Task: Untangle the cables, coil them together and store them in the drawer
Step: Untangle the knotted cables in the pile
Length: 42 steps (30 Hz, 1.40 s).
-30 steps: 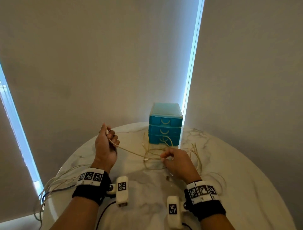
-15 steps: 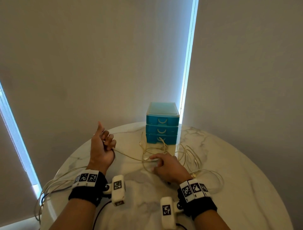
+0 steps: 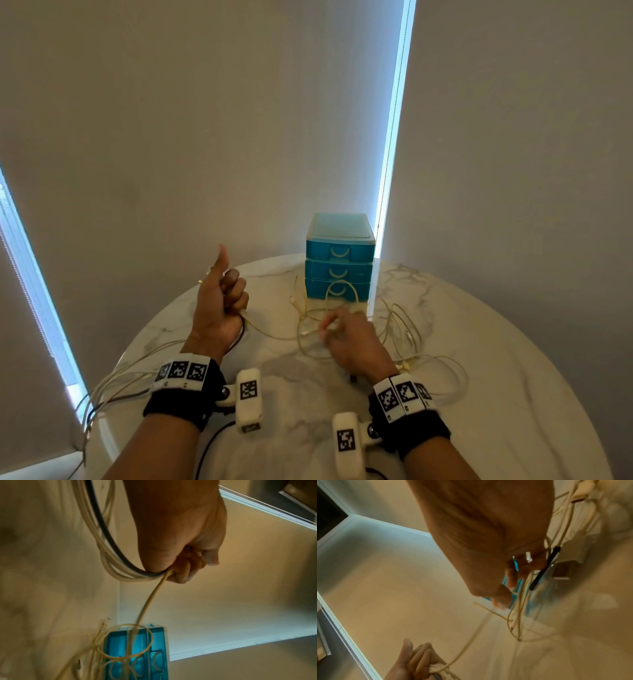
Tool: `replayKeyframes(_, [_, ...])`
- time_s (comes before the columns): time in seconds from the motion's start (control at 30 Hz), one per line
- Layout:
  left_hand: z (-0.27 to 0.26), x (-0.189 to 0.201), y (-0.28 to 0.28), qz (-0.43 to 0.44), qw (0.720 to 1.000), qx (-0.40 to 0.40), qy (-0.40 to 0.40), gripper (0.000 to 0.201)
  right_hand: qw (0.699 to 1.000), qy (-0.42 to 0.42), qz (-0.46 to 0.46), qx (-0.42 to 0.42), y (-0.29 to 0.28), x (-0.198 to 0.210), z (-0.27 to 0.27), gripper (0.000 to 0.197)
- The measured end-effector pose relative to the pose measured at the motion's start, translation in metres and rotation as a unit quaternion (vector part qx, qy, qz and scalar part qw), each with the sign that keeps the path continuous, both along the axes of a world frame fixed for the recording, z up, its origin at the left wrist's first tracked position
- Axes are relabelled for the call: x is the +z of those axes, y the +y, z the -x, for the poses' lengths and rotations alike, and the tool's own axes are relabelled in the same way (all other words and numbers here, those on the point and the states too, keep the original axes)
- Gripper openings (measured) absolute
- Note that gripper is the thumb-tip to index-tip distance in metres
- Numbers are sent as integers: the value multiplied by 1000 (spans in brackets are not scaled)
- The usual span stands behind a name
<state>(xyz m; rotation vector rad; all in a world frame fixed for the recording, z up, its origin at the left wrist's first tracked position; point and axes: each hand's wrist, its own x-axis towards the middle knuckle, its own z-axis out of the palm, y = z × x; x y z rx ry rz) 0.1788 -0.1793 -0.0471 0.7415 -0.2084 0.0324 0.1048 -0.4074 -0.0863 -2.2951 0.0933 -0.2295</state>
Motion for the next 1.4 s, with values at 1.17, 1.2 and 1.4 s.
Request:
replayKeyframes(1.17, [13,17,13,66,992,-40,-102,28,958,-193,-119,-172,-39,2,-6,34])
replayKeyframes(1.2, [11,16,17,79,991,-36,-99,28,960,-183,-117,-174,-42,0,-7,26])
replayKeyframes(1.4, [5,11,37,137,986,22,-87,20,960,-180,-75,-202,-54,-1,-5,16])
